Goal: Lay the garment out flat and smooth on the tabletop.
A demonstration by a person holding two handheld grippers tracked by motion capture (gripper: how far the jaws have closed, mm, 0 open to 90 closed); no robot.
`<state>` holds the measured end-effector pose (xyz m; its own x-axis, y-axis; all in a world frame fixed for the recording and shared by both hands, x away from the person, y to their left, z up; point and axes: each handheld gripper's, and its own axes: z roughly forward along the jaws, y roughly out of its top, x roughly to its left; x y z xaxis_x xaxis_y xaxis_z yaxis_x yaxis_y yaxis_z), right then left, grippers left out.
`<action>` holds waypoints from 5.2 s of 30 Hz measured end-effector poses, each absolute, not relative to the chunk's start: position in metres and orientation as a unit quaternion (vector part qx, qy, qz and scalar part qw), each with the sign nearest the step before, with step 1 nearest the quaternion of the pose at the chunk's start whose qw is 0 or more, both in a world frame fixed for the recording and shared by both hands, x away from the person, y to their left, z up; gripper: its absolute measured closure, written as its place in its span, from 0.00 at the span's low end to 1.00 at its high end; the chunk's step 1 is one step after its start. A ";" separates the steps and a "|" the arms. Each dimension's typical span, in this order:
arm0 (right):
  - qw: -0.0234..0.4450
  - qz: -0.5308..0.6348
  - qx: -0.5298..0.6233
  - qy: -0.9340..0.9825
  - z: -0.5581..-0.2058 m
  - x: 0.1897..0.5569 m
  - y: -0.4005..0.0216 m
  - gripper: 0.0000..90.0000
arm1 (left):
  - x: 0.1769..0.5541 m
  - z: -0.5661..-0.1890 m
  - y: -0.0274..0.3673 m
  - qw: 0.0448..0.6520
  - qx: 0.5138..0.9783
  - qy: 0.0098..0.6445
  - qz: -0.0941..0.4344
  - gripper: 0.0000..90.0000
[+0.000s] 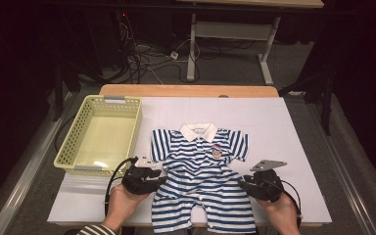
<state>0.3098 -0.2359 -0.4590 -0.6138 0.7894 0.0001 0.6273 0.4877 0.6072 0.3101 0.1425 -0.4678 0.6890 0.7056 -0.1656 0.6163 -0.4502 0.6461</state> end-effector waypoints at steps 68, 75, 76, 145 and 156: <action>0.129 0.273 0.383 0.873 -0.463 0.348 -0.188 0.99 | 0.316 -0.479 0.133 0.332 0.860 0.380 0.080 0.59; 0.157 0.278 0.416 0.851 -0.452 0.351 -0.220 0.99 | 0.318 -0.481 0.133 0.328 0.862 0.380 0.073 0.59; 0.163 0.276 0.421 0.848 -0.450 0.351 -0.224 0.99 | 0.319 -0.482 0.133 0.326 0.862 0.380 0.071 0.59; 0.149 0.252 0.367 0.883 -0.464 0.304 -0.214 0.92 | 0.271 -0.479 0.063 0.336 0.910 0.242 -0.016 0.86; 0.162 0.254 0.391 0.870 -0.460 0.305 -0.228 0.82 | 0.263 -0.467 0.076 0.368 0.898 0.240 0.007 0.77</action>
